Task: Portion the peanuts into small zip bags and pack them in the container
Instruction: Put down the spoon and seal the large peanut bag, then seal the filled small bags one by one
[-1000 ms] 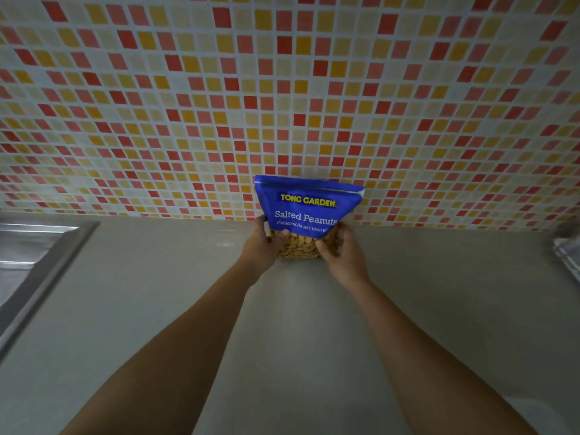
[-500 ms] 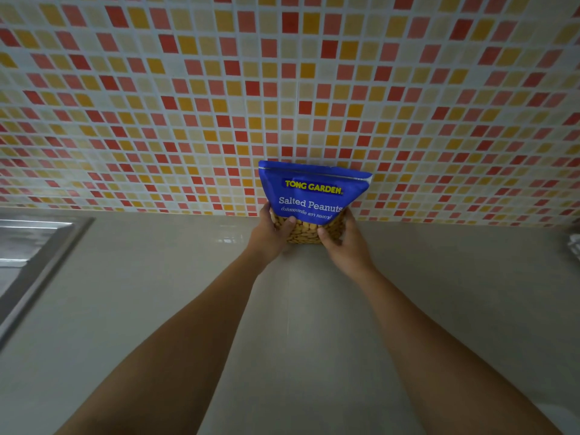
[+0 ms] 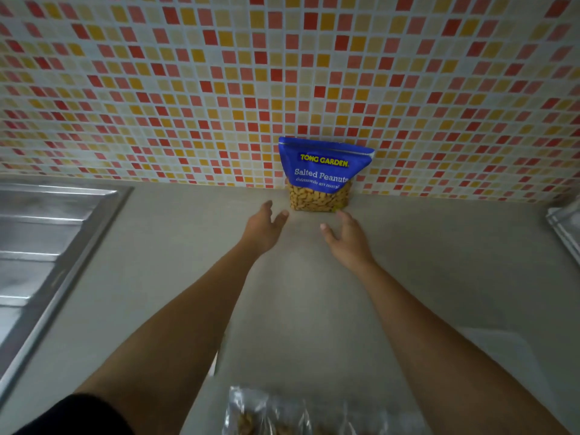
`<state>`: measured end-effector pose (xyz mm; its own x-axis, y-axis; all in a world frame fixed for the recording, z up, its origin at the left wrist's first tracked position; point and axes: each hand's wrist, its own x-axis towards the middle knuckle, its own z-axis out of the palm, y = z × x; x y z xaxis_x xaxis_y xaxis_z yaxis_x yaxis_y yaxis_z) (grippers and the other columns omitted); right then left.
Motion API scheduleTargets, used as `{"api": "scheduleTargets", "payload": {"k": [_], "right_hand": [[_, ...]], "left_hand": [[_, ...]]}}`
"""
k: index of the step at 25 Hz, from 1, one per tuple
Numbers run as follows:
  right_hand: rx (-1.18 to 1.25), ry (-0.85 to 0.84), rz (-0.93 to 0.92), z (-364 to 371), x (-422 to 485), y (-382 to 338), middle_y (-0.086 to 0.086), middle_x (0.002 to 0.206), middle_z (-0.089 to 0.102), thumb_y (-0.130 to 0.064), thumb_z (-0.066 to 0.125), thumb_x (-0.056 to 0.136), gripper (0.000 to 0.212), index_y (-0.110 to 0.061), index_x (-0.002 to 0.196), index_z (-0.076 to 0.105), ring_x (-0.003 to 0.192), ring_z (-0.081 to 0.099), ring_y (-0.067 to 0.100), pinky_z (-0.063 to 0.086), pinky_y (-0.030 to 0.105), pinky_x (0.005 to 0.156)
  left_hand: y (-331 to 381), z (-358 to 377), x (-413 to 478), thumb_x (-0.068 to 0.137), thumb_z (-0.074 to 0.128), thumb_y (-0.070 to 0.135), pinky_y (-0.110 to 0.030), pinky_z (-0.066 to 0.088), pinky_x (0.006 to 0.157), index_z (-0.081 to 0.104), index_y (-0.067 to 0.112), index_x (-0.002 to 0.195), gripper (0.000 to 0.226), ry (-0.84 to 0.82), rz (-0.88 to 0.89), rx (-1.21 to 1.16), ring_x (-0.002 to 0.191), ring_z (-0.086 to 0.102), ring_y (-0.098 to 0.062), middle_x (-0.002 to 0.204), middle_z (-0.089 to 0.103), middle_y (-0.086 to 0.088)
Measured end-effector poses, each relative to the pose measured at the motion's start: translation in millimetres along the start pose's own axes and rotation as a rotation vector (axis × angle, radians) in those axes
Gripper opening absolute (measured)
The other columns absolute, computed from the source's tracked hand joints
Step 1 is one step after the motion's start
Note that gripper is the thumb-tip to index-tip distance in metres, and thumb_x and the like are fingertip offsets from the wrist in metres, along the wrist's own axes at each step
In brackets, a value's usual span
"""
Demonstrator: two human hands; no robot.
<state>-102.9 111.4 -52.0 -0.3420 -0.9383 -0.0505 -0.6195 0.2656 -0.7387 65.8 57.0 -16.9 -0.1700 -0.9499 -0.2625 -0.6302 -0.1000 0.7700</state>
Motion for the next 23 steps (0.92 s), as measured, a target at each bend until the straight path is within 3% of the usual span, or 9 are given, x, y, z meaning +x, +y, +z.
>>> {"api": "scheduleTargets", "payload": {"k": [4,8,15,20,23], "right_hand": [[-0.029,-0.133,-0.142,10,-98,-21,0.02,0.123,0.056,-0.02,0.057,0.09,0.042,-0.001,0.127,0.05,0.116,0.053,0.032,0.037,0.031,0.098],[-0.076,-0.289,-0.28,30,-184,-24,0.017,0.116,0.058,-0.019,0.057,0.09,0.036,-0.003,0.122,0.055,0.109,0.057,0.029,0.04,0.031,0.095],[-0.299,-0.488,-0.278,52,-233,-8,0.011,0.111,0.055,-0.03,0.06,0.088,0.037,-0.01,0.119,0.061,0.109,0.052,0.025,0.038,0.029,0.095],[-0.276,-0.445,-0.271,57,-235,-13,0.007,0.101,0.056,-0.026,0.067,0.082,0.022,-0.014,0.1,0.07,0.102,0.053,0.023,0.044,0.032,0.089],[-0.209,-0.405,-0.306,59,-236,-19,0.004,0.095,0.059,-0.02,0.068,0.079,0.01,-0.016,0.088,0.071,0.097,0.054,0.022,0.045,0.032,0.084]], "left_hand": [[-37,-18,-93,0.095,0.049,0.03,-0.024,0.04,0.095,0.043,0.008,0.137,0.048,-0.046,0.117,0.121,0.115,0.058,-0.025,0.135,0.054,-0.012],[-89,-30,-188,0.094,0.052,0.026,-0.014,0.037,0.084,0.054,0.011,0.129,0.038,-0.044,0.113,0.172,0.108,0.062,-0.021,0.126,0.062,-0.008],[-145,-18,-246,0.091,0.058,0.022,-0.028,0.043,0.089,0.06,0.011,0.122,0.034,-0.164,0.202,0.396,0.1,0.061,-0.03,0.113,0.061,-0.012],[-146,-2,-244,0.095,0.048,0.023,-0.04,0.044,0.087,0.056,0.009,0.123,0.032,-0.151,0.174,0.544,0.098,0.058,-0.038,0.114,0.05,-0.015],[-143,-3,-243,0.092,0.052,0.017,-0.038,0.043,0.083,0.056,0.003,0.115,0.027,-0.112,0.18,0.528,0.096,0.058,-0.037,0.115,0.049,-0.015]]}}
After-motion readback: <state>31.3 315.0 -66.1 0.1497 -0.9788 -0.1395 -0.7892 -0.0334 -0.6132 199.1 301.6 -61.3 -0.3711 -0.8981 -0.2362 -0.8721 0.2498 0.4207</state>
